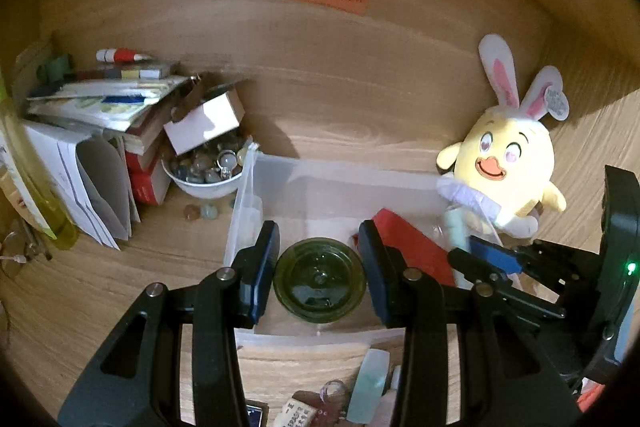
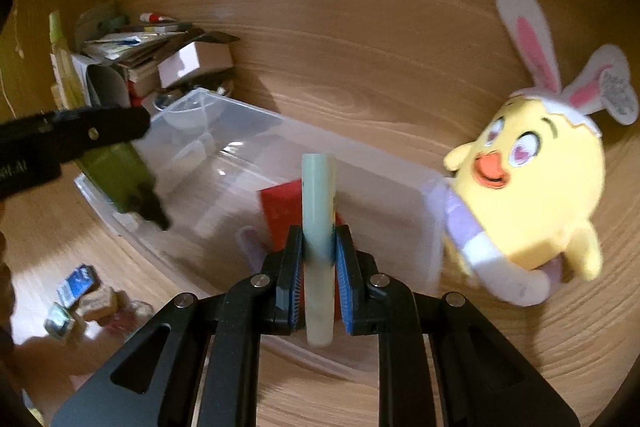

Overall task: Organize objects
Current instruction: 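Carry both items over the clear bin and open both grippers to drop them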

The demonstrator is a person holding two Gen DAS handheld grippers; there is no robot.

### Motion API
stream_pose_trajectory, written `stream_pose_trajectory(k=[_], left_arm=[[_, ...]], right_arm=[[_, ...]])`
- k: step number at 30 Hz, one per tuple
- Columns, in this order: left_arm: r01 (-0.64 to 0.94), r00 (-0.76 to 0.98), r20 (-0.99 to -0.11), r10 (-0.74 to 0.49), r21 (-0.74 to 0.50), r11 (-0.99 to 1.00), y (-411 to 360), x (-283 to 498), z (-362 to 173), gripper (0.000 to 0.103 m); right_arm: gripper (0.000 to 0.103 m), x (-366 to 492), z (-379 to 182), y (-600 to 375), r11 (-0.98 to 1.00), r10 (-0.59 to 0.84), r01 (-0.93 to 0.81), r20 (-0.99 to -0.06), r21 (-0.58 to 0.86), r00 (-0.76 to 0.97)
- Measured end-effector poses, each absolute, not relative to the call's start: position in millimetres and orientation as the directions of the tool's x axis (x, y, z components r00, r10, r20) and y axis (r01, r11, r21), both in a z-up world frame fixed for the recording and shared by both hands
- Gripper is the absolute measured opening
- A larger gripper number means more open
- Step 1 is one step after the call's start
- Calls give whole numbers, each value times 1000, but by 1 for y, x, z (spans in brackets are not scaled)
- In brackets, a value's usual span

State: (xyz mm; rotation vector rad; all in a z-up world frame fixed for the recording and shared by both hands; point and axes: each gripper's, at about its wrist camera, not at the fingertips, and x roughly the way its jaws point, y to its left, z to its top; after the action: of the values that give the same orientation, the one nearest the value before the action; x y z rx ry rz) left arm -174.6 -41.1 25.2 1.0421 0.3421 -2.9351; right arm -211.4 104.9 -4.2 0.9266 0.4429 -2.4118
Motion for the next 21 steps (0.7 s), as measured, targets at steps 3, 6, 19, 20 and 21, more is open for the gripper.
stream_pose_trajectory(k=[3, 6, 19, 20, 21], left_arm=[[94, -777, -627, 48, -190, -977, -42, -174, 24, 41], [93, -774, -631, 54, -197, -976, -43, -173, 24, 41], [79, -788, -615, 42, -168, -983, -37, -154, 36, 67], [77, -790, -611, 41, -165, -983, -36, -151, 38, 69], [73, -794, -607, 41, -162, -984, -35, -148, 40, 71]], right_arm=[[14, -214, -7, 102, -806, -381, 588, -703, -66, -601], [25, -215, -10, 98, -793, -401, 608, -718, -39, -569], [58, -196, 9, 105, -787, -425, 614, -663, -66, -616], [61, -195, 11, 107, -786, -430, 616, -661, -62, -615], [66, -194, 13, 108, -785, -434, 617, -659, -58, -614]])
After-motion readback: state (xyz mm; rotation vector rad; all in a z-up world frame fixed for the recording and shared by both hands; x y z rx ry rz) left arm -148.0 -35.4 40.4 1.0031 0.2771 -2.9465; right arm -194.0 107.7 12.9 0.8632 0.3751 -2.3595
